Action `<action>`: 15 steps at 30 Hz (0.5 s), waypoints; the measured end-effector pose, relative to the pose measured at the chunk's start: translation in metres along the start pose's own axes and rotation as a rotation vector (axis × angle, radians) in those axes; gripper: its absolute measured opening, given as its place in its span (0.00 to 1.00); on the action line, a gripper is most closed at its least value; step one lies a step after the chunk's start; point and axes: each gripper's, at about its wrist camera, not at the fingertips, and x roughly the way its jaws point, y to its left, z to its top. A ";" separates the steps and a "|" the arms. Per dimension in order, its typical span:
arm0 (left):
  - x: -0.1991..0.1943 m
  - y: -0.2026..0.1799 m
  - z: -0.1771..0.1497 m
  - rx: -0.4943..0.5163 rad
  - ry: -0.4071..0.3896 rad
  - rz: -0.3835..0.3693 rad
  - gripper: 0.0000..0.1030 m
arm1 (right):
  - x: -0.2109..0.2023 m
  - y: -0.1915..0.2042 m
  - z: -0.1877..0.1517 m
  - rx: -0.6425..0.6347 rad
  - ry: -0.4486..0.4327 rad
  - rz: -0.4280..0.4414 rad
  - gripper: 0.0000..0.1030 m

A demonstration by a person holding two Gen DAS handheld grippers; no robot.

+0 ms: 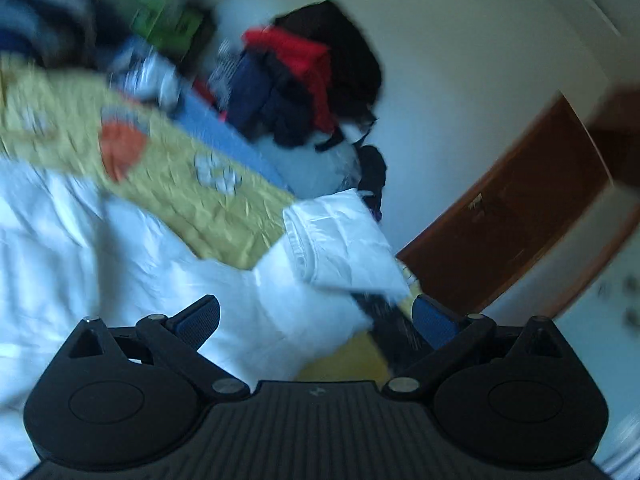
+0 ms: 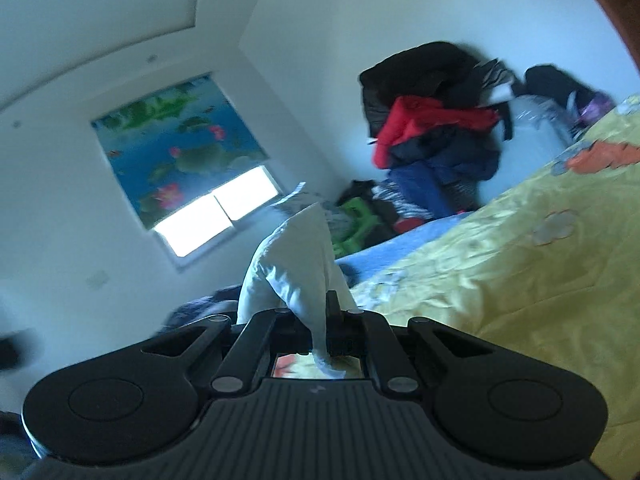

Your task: Fold small clothes

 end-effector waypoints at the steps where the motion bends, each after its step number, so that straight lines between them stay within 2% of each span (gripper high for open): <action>1: 0.015 0.006 0.006 -0.077 0.016 -0.006 1.00 | -0.002 0.002 0.002 0.001 0.003 0.015 0.09; 3: 0.038 0.019 0.015 -0.208 0.042 -0.019 1.00 | -0.005 0.005 0.003 0.018 0.004 0.051 0.09; 4: 0.044 0.024 0.017 -0.243 0.036 -0.028 1.00 | -0.007 0.007 0.003 0.032 0.008 0.070 0.09; 7: 0.055 0.026 0.019 -0.259 0.031 -0.063 1.00 | -0.011 0.015 0.003 0.035 0.026 0.113 0.09; 11: 0.060 0.020 0.017 -0.258 -0.008 -0.054 0.99 | -0.009 0.023 -0.001 0.021 0.057 0.131 0.09; 12: 0.060 0.022 0.017 -0.260 -0.004 -0.057 0.97 | -0.008 0.025 -0.002 0.009 0.069 0.139 0.09; 15: 0.057 0.025 0.020 -0.265 0.003 -0.058 0.79 | -0.006 0.036 -0.007 -0.051 0.096 0.136 0.10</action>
